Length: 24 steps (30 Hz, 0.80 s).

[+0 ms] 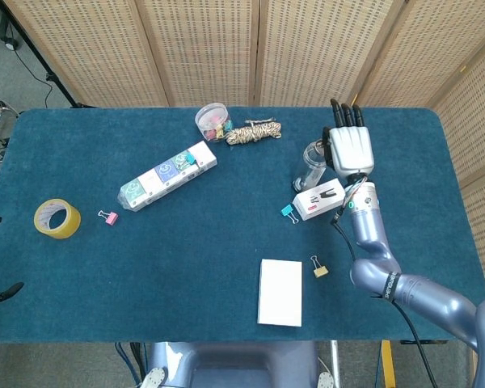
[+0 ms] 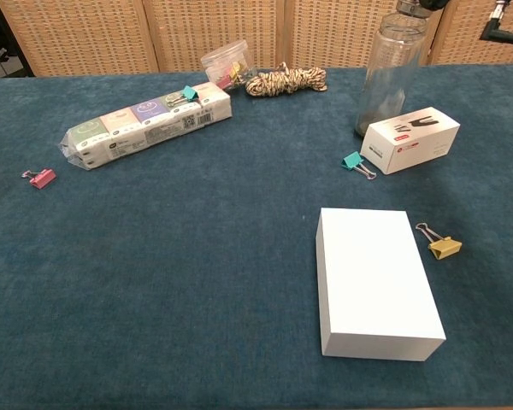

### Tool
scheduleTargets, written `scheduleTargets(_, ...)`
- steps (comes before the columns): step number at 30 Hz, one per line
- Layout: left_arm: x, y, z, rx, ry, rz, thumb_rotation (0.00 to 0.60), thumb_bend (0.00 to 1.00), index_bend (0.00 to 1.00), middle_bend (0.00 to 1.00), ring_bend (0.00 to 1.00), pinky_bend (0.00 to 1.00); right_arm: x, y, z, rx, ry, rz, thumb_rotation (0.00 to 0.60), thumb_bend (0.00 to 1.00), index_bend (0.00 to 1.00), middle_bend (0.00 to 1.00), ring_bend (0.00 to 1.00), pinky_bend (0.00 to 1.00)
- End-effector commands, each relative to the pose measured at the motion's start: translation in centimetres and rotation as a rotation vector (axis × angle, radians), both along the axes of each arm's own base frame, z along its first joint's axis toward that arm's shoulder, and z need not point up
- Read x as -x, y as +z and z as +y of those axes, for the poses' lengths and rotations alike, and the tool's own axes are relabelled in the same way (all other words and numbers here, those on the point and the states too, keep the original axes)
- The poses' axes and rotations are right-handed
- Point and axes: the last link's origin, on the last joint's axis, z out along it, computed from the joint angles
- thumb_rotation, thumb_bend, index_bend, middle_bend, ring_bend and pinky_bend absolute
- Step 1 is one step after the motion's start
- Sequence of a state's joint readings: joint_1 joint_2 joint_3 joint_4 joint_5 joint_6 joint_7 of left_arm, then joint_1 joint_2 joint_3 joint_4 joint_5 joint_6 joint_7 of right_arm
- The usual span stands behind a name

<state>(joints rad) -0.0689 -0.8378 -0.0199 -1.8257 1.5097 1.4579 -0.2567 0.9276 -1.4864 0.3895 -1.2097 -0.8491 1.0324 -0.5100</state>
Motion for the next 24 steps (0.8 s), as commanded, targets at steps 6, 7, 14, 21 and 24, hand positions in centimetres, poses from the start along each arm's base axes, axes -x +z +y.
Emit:
scheduleTargets(6,-0.1,-0.1,0.0,0.003,-0.002,0.0,0.6,0.13,0.0,0.0,0.0,0.0,-0.4,-0.7,0.2,-0.01,0.005,0.005,0.6,0.57,0.66,0.0,0.0,0.0)
scheduleTargets(7,0.0,-0.1,0.0,0.004,-0.002,0.0,0.6,0.13,0.0,0.0,0.0,0.0,-0.4,-0.8,0.2,-0.01,0.007,0.009,0.6,0.57,0.66,0.0,0.0,0.0)
scheduleTargets(14,0.0,0.0,0.0,0.004,-0.002,-0.002,0.6,0.13,0.0,0.0,0.0,0.0,-0.5,-1.3,0.4,-0.013,0.013,0.019,0.6,0.57,0.66,0.0,0.0,0.0)
scheduleTargets(21,0.0,0.0,0.0,0.004,-0.004,-0.005,0.6,0.13,0.0,0.0,0.0,0.0,-0.4,-1.5,0.5,-0.03,-0.002,-0.005,0.6,0.57,0.48,0.0,0.0,0.0)
scheduleTargets(24,-0.1,0.0,0.0,0.007,-0.007,-0.006,0.6,0.13,0.0,0.0,0.0,0.0,-0.3,-1.5,0.6,-0.035,-0.006,-0.005,0.6,0.57,0.42,0.0,0.0,0.0)
